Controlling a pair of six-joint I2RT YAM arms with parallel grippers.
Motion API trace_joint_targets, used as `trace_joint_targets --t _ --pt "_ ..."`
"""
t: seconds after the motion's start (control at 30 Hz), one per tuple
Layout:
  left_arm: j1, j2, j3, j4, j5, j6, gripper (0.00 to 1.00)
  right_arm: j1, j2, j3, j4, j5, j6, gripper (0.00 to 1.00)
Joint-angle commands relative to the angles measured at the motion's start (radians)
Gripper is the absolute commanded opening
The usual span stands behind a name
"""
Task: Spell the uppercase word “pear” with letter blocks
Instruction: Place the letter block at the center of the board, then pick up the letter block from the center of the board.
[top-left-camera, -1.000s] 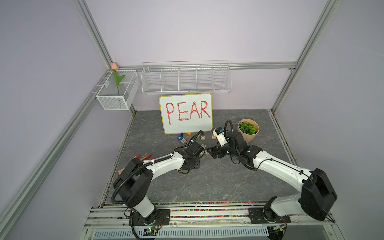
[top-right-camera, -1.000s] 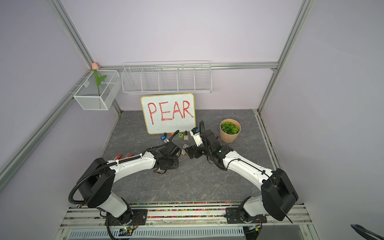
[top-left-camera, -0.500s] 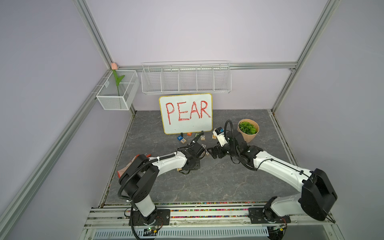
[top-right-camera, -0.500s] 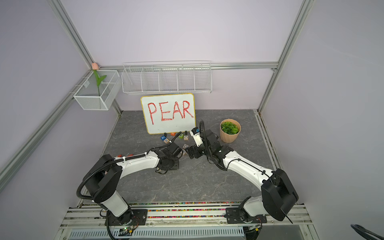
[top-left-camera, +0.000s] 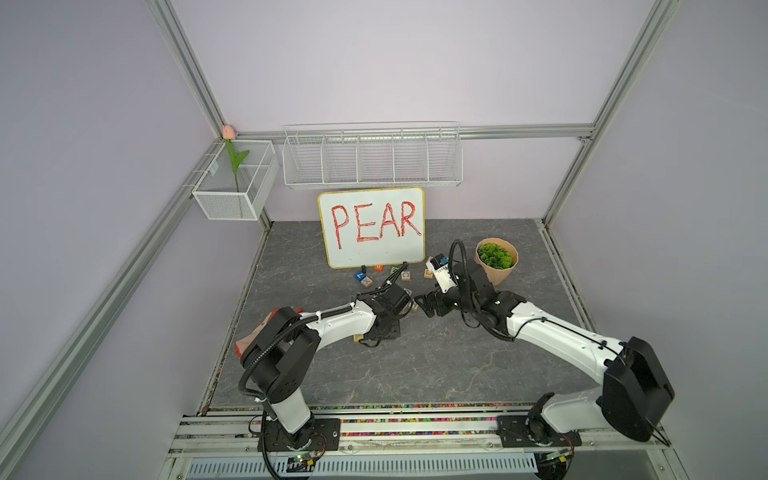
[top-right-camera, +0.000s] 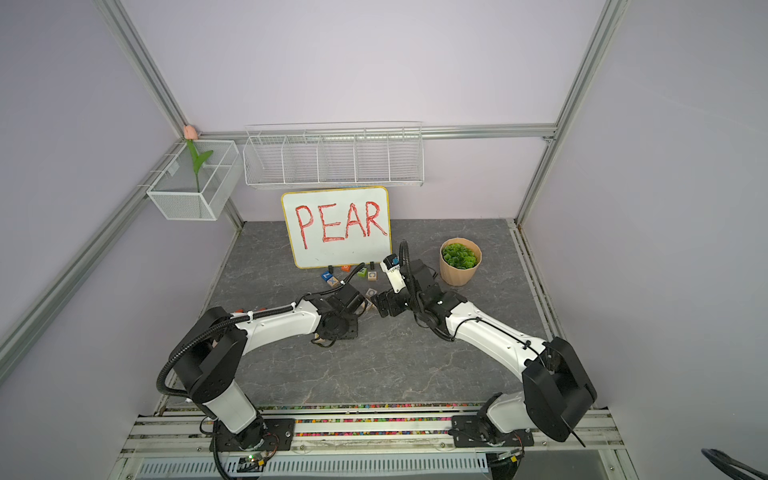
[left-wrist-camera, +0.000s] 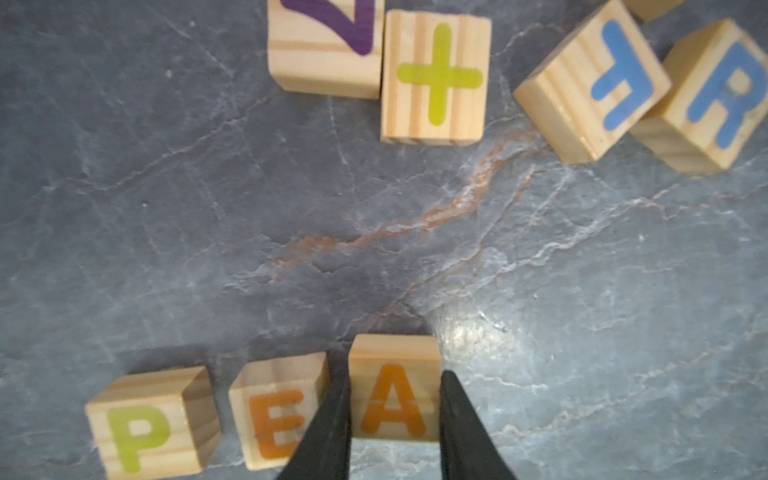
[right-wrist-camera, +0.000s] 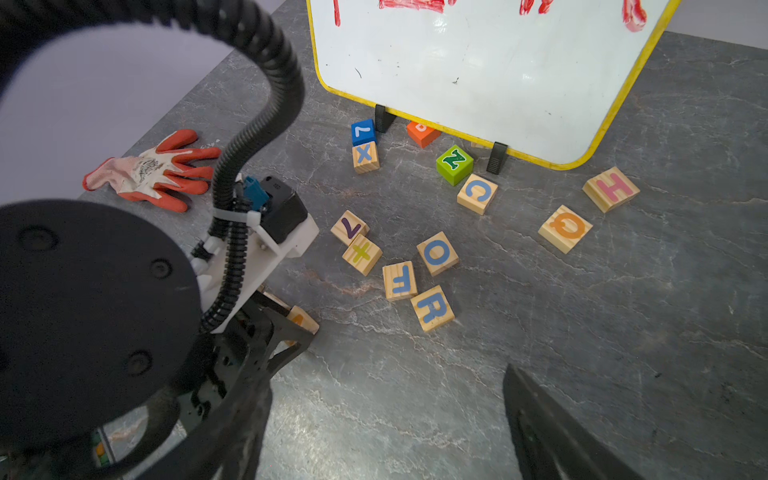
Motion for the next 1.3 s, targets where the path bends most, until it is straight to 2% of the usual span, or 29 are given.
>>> trace_joint_targets --t 0.0,0.47,0.7,0.87,0.97,1.1,1.27 --pt "-0.015 0.007 0.022 -0.036 0.0 -0.013 0.31 0.004 0.011 0.004 -0.013 0.011 -0.022 0.89" --pt "-0.018 0.013 0.051 -0.059 -0.008 -0.01 0.44 0.003 0.015 0.003 -0.012 0.019 -0.023 0.89" --pt "-0.018 -0.025 0.096 -0.087 -0.037 0.032 0.47 0.0 0.012 0.007 0.0 0.03 -0.018 0.89" --pt "-0.018 -0.056 0.148 -0.071 -0.068 0.158 0.51 -0.021 0.011 0.021 0.0 0.091 0.015 0.89" --pt "-0.018 -0.042 0.182 -0.035 -0.052 0.282 0.54 -0.034 0.011 0.04 -0.053 0.221 0.07 0.89" --pt "-0.018 0.024 0.265 -0.024 -0.024 0.431 0.55 -0.06 -0.025 0.027 -0.131 0.39 0.16 0.89" --pt "-0.018 0.127 0.357 -0.018 0.009 0.536 0.56 -0.075 -0.134 -0.047 -0.145 0.463 0.196 0.89"
